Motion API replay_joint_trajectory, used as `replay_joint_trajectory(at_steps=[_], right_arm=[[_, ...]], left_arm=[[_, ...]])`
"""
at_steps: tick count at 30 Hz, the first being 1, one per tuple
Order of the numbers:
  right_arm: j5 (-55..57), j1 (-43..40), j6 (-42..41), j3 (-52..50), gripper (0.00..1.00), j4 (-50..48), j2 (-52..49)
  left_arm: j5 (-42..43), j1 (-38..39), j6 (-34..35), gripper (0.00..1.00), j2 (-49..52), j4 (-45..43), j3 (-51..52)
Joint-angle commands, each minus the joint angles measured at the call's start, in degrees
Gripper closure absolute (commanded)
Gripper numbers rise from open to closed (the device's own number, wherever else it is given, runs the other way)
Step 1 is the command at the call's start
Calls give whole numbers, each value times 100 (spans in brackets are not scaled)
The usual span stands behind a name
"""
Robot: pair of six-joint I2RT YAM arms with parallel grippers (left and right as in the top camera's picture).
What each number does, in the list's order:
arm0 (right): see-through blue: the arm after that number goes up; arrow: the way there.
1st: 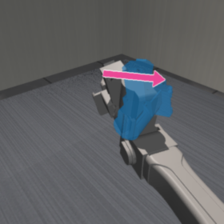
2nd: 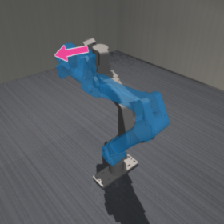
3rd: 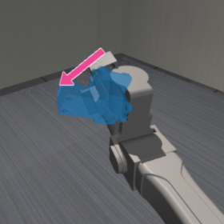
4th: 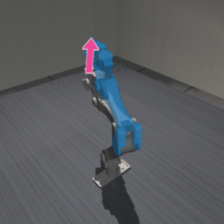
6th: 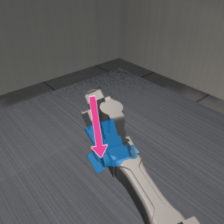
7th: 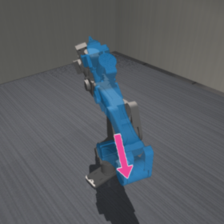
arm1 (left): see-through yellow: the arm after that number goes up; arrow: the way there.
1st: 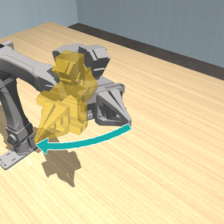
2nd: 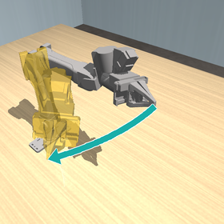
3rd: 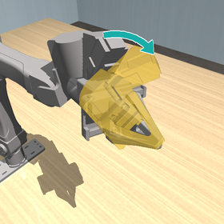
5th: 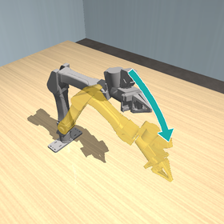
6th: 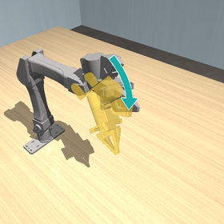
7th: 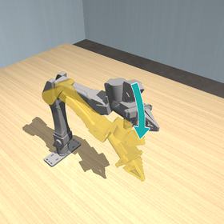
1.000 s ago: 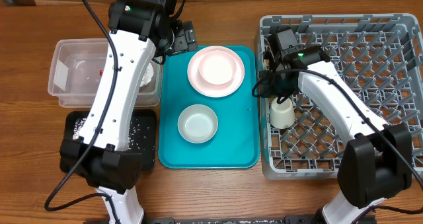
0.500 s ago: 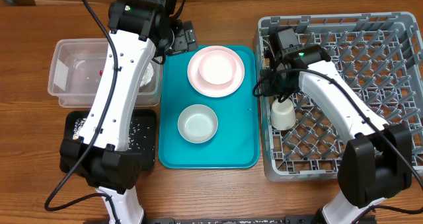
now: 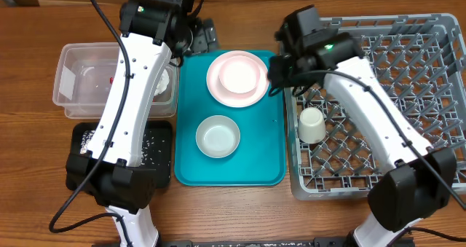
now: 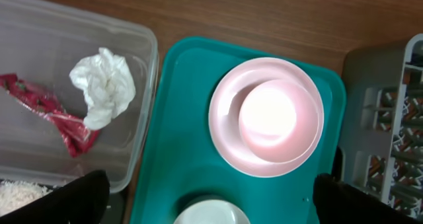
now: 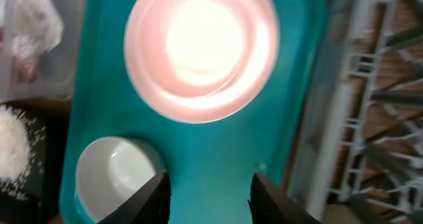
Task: Sort waste into correct bins and load items into the dishwasher
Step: 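Move the right gripper to the white bowl on the teal tray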
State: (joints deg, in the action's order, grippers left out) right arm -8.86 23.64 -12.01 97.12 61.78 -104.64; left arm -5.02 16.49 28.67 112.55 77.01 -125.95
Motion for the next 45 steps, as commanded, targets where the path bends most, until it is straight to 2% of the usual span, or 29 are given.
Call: replay_joint_trajectory(at_steps=[1, 5, 7, 10, 16, 21, 30, 45], right_arm=[[-151, 407, -181, 39, 59, -28, 9], [-22, 879, -293, 33, 59, -111, -2], [177, 1130, -304, 24, 59, -125, -20], [573, 1517, -310, -81, 59, -256, -87], [1147, 1989, -457, -435, 58, -595, -317], [1419, 2011, -455, -610, 55, -643, -651], [1377, 2017, -452, -713, 57, -426, -1045], [1027, 2009, -435, -715, 71, -343, -1220]], left_arm=[[-166, -90, -588, 0, -94, -33, -195], [-332, -326, -1744, 0, -94, 157, -529], [-339, -474, -1998, 0, -94, 348, -726], [-826, -695, -2234, 0, -94, 629, -984], [-2002, -1082, -2229, 0, -94, 973, -1084], [-1644, -1303, -2225, 0, -92, 990, -1080], [-1611, -1298, -2225, 0, -92, 990, -1080], [-1611, -1298, -2225, 0, -92, 990, -1080]])
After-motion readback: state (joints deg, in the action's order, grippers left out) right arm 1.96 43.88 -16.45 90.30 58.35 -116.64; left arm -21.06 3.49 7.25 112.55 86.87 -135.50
